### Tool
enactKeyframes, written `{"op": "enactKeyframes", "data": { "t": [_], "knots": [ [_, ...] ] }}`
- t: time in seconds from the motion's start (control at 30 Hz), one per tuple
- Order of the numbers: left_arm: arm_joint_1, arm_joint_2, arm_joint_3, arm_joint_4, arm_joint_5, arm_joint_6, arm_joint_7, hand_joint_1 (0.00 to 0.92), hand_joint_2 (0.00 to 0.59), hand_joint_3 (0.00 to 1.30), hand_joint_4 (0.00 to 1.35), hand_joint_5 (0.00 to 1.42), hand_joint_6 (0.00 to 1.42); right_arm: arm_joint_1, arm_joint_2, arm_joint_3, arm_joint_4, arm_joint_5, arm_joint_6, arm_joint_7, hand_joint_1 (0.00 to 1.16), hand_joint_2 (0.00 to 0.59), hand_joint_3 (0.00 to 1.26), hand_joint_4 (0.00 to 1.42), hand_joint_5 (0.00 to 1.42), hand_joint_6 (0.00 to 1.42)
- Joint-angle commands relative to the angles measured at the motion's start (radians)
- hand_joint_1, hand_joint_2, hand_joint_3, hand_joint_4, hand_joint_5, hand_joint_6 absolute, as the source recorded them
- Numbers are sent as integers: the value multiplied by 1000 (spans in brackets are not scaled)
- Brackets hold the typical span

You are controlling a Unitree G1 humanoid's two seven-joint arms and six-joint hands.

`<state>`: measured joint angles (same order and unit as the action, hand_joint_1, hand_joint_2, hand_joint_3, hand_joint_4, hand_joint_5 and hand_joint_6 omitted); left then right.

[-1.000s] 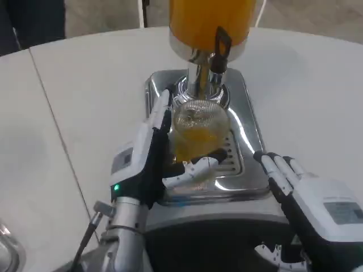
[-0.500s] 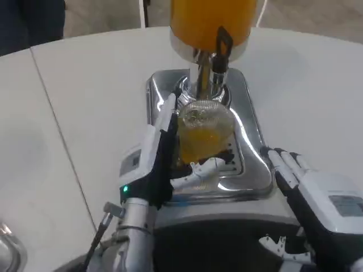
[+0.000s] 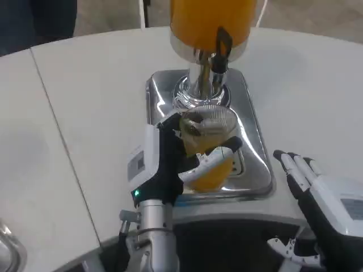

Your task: Grasp the cup under the faucet to collect the drink, then remove the cup.

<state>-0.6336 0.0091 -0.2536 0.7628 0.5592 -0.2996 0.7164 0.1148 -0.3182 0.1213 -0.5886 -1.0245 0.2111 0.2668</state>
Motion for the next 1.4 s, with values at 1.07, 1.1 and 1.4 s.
{"op": "enactKeyframes", "data": {
  "t": [1.07, 1.1, 1.4],
  "knots": [
    [78, 134, 23, -129, 40, -30, 87, 581, 48, 1158, 1266, 1424, 1424, -71, -25, -4, 94, 83, -45, -32, 724, 355, 0, 0, 0, 162],
    [81, 138, 27, -136, 39, -29, 86, 581, 47, 1160, 1266, 1424, 1424, -72, -27, -5, 100, 91, -48, -34, 730, 359, 0, 0, 0, 171],
    [116, 183, 73, -206, 20, -32, 55, 583, 48, 1170, 1281, 1424, 1424, -89, -39, 6, 129, 94, -63, -55, 739, 361, 0, 0, 0, 175]
  ]
}}
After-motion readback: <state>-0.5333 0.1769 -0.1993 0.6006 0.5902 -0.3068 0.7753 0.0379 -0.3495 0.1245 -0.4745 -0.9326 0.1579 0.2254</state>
